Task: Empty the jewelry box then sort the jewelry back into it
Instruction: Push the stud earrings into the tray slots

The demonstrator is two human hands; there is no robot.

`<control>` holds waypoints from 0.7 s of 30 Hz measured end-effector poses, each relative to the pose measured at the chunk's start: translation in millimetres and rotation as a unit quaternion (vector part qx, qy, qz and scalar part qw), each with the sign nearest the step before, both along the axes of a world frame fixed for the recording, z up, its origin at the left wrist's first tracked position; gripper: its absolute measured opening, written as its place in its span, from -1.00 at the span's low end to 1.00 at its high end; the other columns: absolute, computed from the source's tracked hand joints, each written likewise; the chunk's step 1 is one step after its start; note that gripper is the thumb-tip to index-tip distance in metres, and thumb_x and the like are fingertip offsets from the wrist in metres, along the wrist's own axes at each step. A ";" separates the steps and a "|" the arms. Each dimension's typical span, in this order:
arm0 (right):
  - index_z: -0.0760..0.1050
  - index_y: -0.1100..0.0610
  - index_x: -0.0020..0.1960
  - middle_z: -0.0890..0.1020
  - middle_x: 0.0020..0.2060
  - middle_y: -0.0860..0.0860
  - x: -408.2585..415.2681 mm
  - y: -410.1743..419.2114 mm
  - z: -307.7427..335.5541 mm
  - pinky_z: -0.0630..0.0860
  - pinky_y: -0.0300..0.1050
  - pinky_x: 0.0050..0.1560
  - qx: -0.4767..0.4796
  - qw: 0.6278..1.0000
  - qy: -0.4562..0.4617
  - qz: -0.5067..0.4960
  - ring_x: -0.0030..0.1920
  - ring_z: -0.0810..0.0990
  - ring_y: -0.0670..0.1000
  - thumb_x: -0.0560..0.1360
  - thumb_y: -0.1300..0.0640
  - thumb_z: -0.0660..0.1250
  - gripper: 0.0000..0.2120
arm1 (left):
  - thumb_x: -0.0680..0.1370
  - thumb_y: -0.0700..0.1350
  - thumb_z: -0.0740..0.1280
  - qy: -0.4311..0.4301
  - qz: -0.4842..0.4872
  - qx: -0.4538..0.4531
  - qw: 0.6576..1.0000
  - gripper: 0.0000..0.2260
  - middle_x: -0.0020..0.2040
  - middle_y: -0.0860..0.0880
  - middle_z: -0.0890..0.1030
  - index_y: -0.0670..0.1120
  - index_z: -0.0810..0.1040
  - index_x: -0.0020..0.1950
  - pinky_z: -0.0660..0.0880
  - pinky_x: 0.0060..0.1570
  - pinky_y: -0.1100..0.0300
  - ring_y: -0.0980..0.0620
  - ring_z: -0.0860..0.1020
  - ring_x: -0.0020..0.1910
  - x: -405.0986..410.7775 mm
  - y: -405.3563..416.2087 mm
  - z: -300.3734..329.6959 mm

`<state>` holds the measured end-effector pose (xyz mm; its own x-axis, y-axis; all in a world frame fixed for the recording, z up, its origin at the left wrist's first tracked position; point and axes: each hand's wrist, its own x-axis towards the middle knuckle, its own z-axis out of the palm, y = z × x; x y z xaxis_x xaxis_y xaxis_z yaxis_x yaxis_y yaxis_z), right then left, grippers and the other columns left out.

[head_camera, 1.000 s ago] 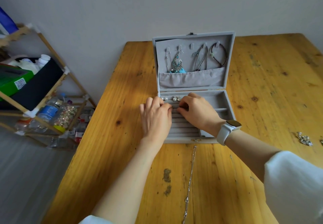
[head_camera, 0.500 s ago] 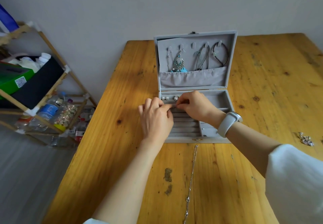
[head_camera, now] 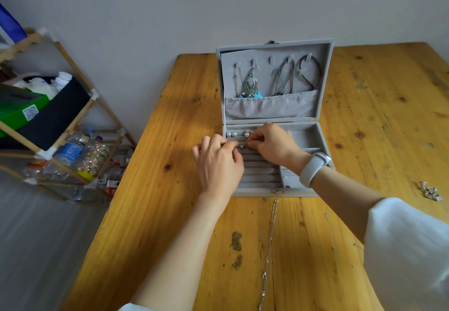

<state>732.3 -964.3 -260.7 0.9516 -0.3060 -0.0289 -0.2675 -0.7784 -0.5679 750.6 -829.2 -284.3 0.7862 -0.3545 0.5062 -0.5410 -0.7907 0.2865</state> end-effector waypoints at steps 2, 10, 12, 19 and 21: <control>0.61 0.05 -0.08 0.63 -0.11 0.02 -0.9 -0.9 -2.3 0.21 -0.08 -0.01 0.000 1.000 -0.017 -0.004 0.06 0.49 0.08 0.48 0.10 0.30 -0.88 | 0.34 -0.15 0.30 0.006 -0.001 0.003 1.000 -0.82 -0.25 -0.02 0.55 -0.04 0.68 -0.15 0.16 -0.14 0.11 -0.10 0.49 -0.18 -0.2 -0.1 0.3; 0.60 0.04 -0.04 0.52 0.01 0.04 -5.6 -0.8 -6.3 0.13 -0.09 -0.02 -0.026 0.998 -0.055 0.003 0.15 0.41 0.07 0.49 0.08 0.28 -0.87 | 0.31 -0.13 0.30 0.000 -0.039 0.022 0.999 -0.80 -0.26 0.00 0.53 0.00 0.69 -0.17 0.18 -0.06 0.10 -0.08 0.48 -0.19 1.1 -1.4 0.7; 0.60 0.02 -0.04 0.52 -0.01 0.04 -8.1 0.7 -8.4 0.12 -0.09 -0.04 -0.059 0.996 -0.074 0.004 0.14 0.40 0.07 0.49 0.07 0.28 -0.87 | 0.31 -0.12 0.31 -0.005 -0.039 0.027 0.999 -0.81 -0.26 0.00 0.53 0.00 0.69 -0.17 0.19 -0.05 0.09 -0.08 0.48 -0.19 0.8 -1.2 0.7; 0.63 0.00 0.03 0.58 -0.16 0.07 -17.3 -2.2 -17.2 0.12 -0.08 -0.10 -0.145 0.976 -0.162 0.031 -0.03 0.47 0.17 0.50 0.06 0.27 -0.81 | 0.37 -0.08 0.20 -0.005 -0.041 0.027 0.999 -0.73 -0.24 0.00 0.53 -0.02 0.68 -0.11 0.20 -0.07 0.08 -0.07 0.46 -0.18 -1.2 -0.8 2.7; 0.60 0.03 0.09 0.58 -0.16 0.10 -17.9 -6.5 -15.5 0.18 -0.06 -0.11 -0.145 0.973 -0.179 0.025 -0.06 0.49 0.20 0.46 0.13 0.16 -0.70 | 0.35 -0.11 0.25 -0.004 -0.040 0.027 0.999 -0.76 -0.23 0.00 0.53 -0.02 0.68 -0.10 0.20 -0.08 0.08 -0.07 0.47 -0.18 -1.5 -1.0 3.3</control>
<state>714.3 -970.8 -276.2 0.8993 -0.2044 0.3867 -0.0505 -0.9267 -0.3725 749.2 -830.1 -281.0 0.7506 -0.4423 0.4909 -0.6046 -0.7594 0.2402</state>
